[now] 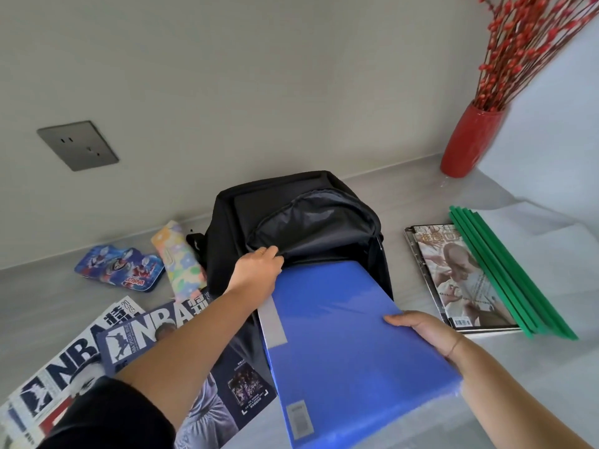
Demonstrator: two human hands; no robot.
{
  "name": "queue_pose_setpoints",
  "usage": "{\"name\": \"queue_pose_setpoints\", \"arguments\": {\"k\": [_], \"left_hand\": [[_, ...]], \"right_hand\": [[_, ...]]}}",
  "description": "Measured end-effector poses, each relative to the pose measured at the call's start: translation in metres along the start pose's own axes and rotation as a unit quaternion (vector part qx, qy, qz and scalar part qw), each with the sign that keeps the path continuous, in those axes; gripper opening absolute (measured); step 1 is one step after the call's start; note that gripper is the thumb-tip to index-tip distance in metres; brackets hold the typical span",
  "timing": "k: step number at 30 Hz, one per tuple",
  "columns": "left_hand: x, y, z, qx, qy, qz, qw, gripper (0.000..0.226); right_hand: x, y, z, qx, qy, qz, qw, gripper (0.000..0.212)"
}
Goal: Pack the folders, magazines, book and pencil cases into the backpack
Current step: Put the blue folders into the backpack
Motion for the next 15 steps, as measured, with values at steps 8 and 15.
{"name": "queue_pose_setpoints", "arguments": {"k": [8, 15], "left_hand": [[-0.005, 0.002, 0.000, 0.013, 0.005, -0.005, 1.000, 0.007], [-0.015, -0.012, -0.004, 0.087, 0.011, -0.093, 0.992, 0.014]], "right_hand": [[-0.027, -0.045, 0.027, 0.109, 0.073, -0.142, 0.981, 0.033], [-0.004, -0.011, -0.020, 0.088, 0.069, -0.186, 0.976, 0.036]]}}
Point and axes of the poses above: each hand's wrist, its own z-axis towards the middle knuckle, its own x-axis out of the back of the hand, y = z × x, the point moved 10 cm from there along z, towards the middle knuckle, and after that the axes turned 13 degrees about z, right-handed, at the moved point
